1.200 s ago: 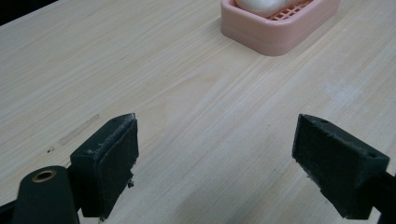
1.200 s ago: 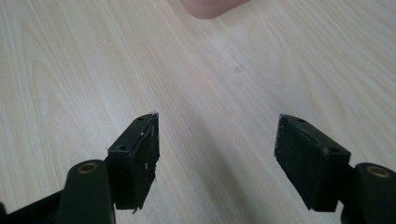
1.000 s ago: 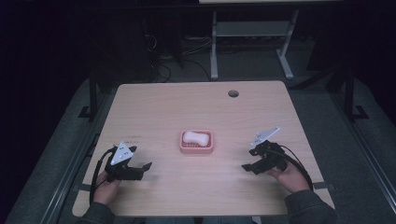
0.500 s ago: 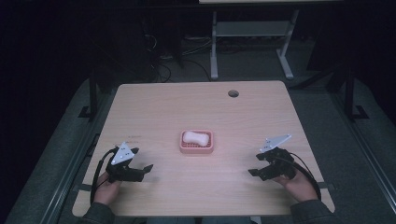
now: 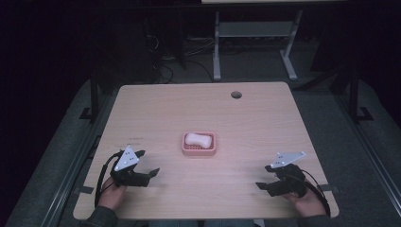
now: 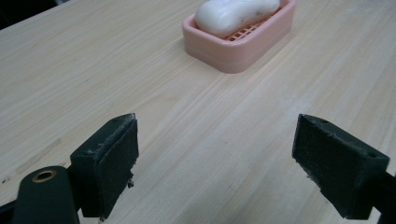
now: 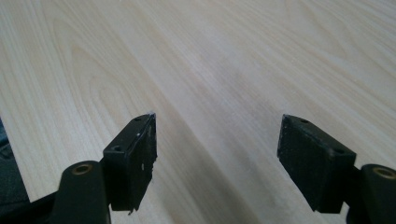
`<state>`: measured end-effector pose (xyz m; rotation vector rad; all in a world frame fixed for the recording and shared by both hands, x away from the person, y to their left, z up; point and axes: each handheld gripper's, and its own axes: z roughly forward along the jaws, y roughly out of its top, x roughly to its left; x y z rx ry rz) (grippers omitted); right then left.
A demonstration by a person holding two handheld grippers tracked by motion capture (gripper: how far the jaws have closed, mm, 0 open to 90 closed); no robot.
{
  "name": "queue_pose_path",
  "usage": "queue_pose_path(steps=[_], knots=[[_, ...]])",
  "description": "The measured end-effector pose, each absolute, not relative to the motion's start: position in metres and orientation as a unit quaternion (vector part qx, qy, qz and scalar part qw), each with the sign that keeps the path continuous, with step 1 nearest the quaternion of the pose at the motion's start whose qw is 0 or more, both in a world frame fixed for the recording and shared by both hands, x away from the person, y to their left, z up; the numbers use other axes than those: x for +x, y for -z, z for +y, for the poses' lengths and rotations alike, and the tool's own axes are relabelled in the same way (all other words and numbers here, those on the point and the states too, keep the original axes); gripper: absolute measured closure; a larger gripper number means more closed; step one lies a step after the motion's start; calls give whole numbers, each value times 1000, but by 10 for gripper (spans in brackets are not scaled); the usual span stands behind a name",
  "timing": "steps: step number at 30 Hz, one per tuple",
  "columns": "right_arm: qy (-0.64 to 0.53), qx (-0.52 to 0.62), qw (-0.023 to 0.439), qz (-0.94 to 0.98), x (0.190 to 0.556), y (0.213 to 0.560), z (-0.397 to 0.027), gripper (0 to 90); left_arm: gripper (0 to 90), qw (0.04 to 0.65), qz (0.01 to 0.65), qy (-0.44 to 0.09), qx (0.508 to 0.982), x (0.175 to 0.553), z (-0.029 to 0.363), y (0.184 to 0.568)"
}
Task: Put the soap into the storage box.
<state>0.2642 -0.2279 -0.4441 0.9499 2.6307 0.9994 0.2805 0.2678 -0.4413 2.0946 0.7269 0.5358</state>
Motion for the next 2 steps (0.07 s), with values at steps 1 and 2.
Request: queue_pose_path(steps=[1,2], knots=[[-335,318,87,883,262,445,-227,276,139,421,286,-216,833,280,267,441],[-337,319,85,882,261,445,-227,276,139,420,277,-221,836,280,266,440]])
